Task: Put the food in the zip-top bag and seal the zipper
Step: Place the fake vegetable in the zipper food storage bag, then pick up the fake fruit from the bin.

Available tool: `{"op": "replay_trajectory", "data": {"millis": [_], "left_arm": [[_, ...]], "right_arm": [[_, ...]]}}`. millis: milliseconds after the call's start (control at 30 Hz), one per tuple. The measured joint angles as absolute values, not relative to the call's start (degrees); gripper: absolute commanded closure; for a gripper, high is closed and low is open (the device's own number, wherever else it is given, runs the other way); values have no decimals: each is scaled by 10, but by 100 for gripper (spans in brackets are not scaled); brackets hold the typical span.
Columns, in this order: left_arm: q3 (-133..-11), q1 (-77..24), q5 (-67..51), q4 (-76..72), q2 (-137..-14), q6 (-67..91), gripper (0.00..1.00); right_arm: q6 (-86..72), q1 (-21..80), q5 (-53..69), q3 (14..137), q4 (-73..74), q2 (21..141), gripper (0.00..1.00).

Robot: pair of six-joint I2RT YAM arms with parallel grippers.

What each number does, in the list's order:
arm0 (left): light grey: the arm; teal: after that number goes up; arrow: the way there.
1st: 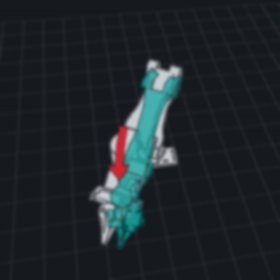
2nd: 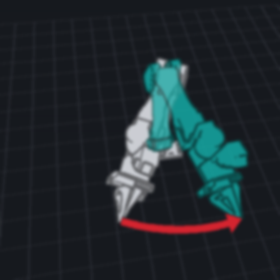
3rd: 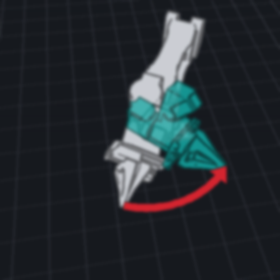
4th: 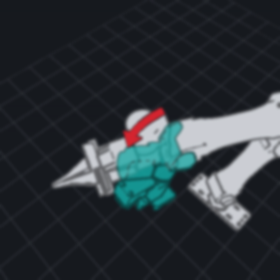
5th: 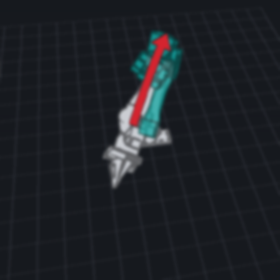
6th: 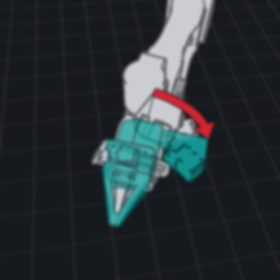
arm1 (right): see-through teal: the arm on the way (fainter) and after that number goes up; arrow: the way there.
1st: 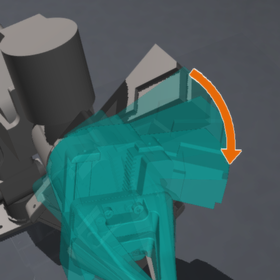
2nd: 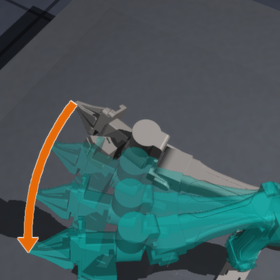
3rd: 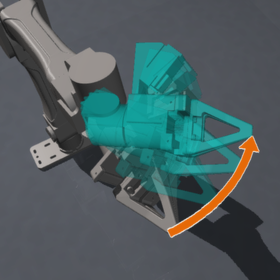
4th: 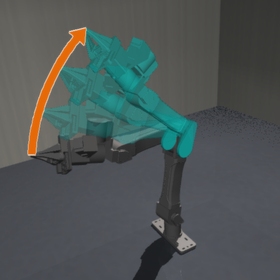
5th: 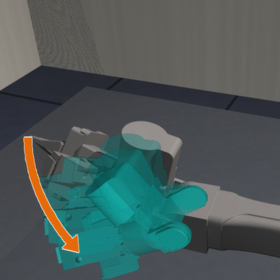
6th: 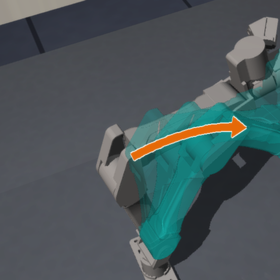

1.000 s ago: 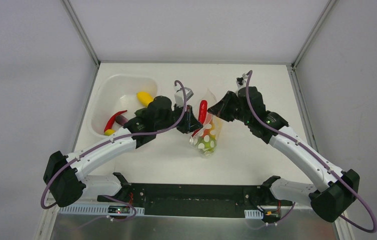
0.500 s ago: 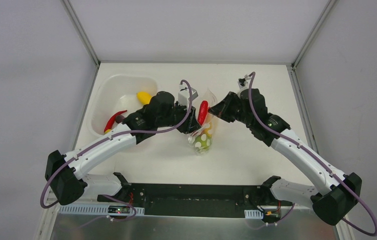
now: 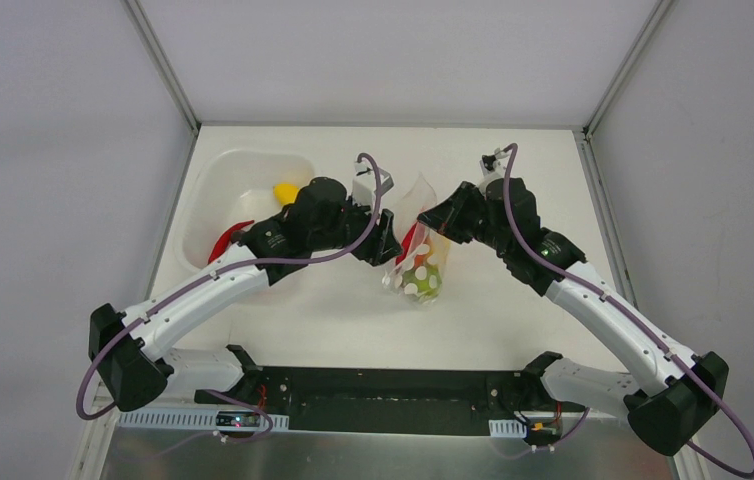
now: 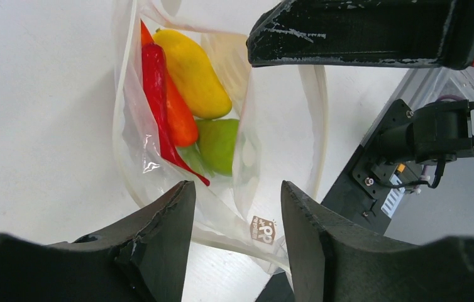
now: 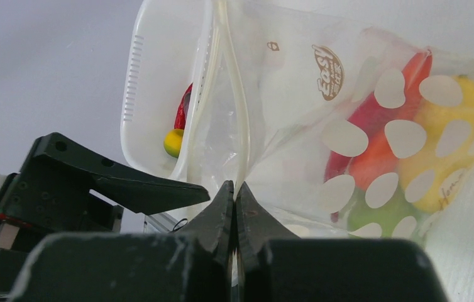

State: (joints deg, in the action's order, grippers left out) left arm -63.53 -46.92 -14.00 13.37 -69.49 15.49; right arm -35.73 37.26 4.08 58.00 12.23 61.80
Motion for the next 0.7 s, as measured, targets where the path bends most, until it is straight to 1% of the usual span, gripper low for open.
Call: {"op": "replay_trajectory", "data": {"millis": [167, 333, 433, 533, 633, 700], "left_arm": [[-635, -469, -85, 137, -658, 147, 27], [-633, -461, 33, 152, -612, 137, 11], [-626, -422, 93, 166, -593, 144, 9], [-621, -340, 145, 193, -592, 185, 9], [-621, -274, 214, 232, -607, 234, 1], [-620, -244, 253, 252, -624, 269, 1]], "right_arm": [[-355, 372, 42, 579, 122, 622, 100], [-353, 369, 47, 576, 122, 626, 100], [-351, 369, 49, 575, 123, 626, 100], [-351, 368, 50, 575, 123, 627, 100], [-351, 368, 53, 575, 123, 628, 100], [-351, 367, 54, 575, 123, 630, 100]]}}
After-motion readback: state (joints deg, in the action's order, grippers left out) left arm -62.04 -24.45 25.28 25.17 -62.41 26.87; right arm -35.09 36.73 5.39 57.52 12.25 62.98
